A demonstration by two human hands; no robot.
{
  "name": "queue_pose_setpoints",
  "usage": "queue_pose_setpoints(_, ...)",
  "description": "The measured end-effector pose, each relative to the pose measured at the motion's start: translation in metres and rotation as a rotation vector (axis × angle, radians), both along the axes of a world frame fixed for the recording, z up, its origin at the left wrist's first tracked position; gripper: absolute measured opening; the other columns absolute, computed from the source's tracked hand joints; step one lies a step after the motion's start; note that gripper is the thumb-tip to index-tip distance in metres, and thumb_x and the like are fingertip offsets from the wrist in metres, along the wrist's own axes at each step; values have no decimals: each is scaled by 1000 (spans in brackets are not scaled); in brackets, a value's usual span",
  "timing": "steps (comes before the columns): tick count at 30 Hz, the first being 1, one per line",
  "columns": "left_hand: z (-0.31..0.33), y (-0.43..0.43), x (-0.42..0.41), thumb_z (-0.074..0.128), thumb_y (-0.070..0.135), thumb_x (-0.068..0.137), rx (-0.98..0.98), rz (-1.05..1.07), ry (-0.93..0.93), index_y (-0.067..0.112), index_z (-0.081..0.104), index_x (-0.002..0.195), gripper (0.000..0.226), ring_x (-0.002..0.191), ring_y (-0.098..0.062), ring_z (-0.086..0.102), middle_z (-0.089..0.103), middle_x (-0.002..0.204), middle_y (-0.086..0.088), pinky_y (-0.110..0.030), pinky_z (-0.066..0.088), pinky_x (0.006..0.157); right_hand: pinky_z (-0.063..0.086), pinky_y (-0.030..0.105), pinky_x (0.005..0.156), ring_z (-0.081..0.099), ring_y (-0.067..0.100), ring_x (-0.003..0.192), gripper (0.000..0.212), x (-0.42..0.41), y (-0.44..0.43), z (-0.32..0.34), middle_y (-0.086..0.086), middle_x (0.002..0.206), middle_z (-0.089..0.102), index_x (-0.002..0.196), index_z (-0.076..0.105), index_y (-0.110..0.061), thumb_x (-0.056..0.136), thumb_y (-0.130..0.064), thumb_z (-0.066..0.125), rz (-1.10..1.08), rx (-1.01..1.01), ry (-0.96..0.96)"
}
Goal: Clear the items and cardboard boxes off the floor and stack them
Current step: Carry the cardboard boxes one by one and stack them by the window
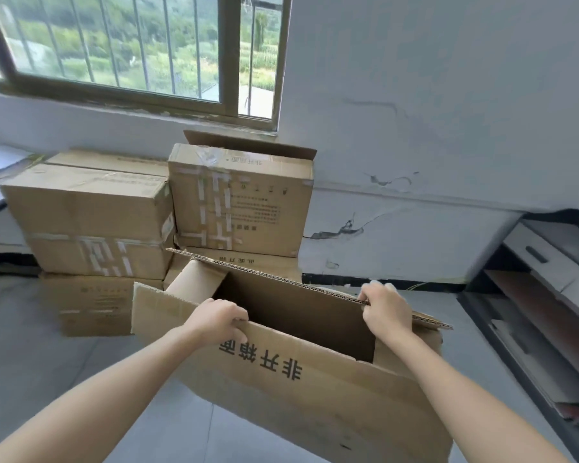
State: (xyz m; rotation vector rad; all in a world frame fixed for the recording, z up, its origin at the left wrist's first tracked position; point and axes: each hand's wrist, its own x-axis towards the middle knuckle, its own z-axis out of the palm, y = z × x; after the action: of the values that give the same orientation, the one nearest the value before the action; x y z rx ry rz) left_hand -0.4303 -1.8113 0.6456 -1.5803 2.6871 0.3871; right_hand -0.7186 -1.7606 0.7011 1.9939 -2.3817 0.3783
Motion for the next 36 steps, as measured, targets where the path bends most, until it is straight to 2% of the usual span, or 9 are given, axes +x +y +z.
queue_pose_setpoints(3,16,-42,-16,64,40,83,-25,62,17,16,64,101,30,92,-18,51,50,86,8,-20,29,66,29,27,67,49,24,102,23,-21,-57,20,3,96,58,97,61,-12,83,0,47,59,-67,14)
queue_pose_setpoints(6,33,-80,-23,68,39,81,-2,143,69,14,64,99,31,86,-19,50,52,80,7,-11,26,63,26,27,68,47,25,102,21,-26,-104,37,5,98,58,94,60,-11,82,0,47,133,-91,46)
queue_pose_setpoints(8,40,-105,-24,69,37,81,6,188,105,17,66,109,35,99,-21,55,63,95,4,-19,35,73,26,28,68,47,26,101,21,-25,-134,44,6,99,57,95,60,-9,82,1,47,193,-127,93)
queue_pose_setpoints(10,46,-132,-22,70,35,81,4,233,143,20,64,118,41,110,-19,55,65,112,2,-24,37,87,26,27,68,48,27,101,20,-23,-166,51,6,99,58,96,60,-9,83,0,47,228,-163,131)
queue_pose_setpoints(13,58,-182,-13,73,34,78,-25,280,187,21,62,124,48,117,-17,52,63,120,3,-25,37,94,26,27,66,49,26,99,21,-16,-222,58,5,98,58,96,61,-9,84,0,47,237,-194,154)
queue_pose_setpoints(21,72,-319,22,72,35,78,-78,281,116,19,67,113,39,109,-20,57,68,109,1,-28,42,89,25,26,66,48,24,101,19,19,-372,52,4,99,57,86,54,-15,83,1,45,205,-126,104)
queue_pose_setpoints(26,66,-384,28,66,38,83,-134,268,59,18,65,116,39,109,-21,56,67,111,0,-27,33,83,29,28,71,48,25,102,24,41,-449,26,5,101,55,97,57,-11,81,4,45,175,-112,138)
queue_pose_setpoints(32,65,-440,26,66,41,83,-84,337,59,23,57,129,50,117,-21,52,63,120,0,-29,33,97,34,32,73,51,32,99,26,48,-510,3,13,103,59,95,57,-3,75,9,47,213,-105,209)
queue_pose_setpoints(36,64,-478,22,65,43,83,-33,385,42,24,54,130,52,119,-20,51,60,126,0,-29,33,96,34,30,74,47,27,102,22,46,-551,2,7,107,55,89,46,-15,79,4,45,189,16,187)
